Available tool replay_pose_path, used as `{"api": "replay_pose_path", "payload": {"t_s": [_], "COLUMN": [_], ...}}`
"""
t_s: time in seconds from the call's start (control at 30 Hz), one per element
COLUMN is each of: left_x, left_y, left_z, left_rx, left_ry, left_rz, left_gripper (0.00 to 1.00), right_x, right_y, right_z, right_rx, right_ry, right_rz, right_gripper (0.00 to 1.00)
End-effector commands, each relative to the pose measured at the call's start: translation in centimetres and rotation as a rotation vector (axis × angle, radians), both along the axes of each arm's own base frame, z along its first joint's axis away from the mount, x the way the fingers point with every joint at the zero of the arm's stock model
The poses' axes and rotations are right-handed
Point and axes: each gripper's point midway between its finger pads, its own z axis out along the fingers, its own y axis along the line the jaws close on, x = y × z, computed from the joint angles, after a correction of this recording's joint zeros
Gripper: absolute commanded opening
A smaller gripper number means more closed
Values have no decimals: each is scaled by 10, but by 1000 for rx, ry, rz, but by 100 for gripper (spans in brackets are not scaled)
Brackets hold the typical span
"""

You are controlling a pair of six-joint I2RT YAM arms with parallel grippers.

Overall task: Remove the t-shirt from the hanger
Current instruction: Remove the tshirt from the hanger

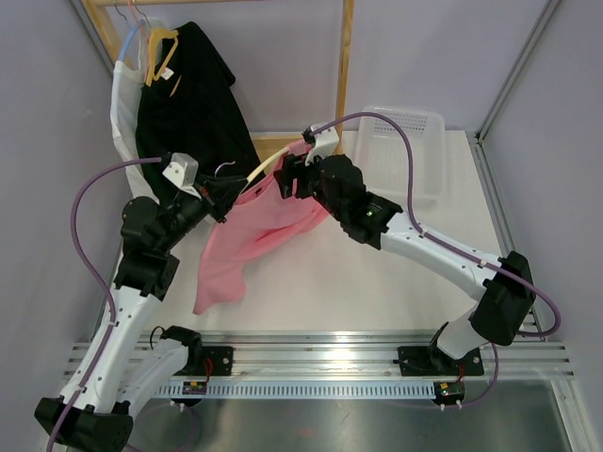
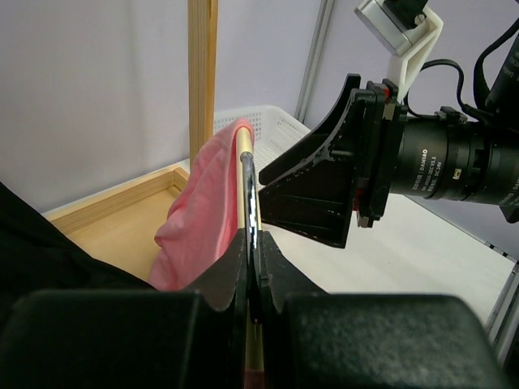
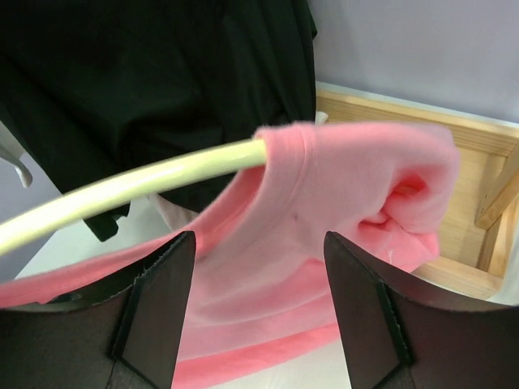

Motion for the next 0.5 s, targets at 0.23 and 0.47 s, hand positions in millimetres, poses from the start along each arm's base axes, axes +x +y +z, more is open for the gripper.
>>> {"api": "replay_pose_path", "payload": {"t_s": [0.23,0.47], "left_x": [-11,-14], "left_y": [-8,-7], "left_z": [19,22], "left_rx": [-8,-9], "left_ry": [-99,-109], "left_rz": [-47,-38], "left_gripper": [0,0], "right_x": [14,22], "right_y": [-15,-23], "right_z": [44,38], "right_rx": [144,129], "right_ry": [-93,-74], "right_rz": [-84,-127], "right_gripper": [70,59]}}
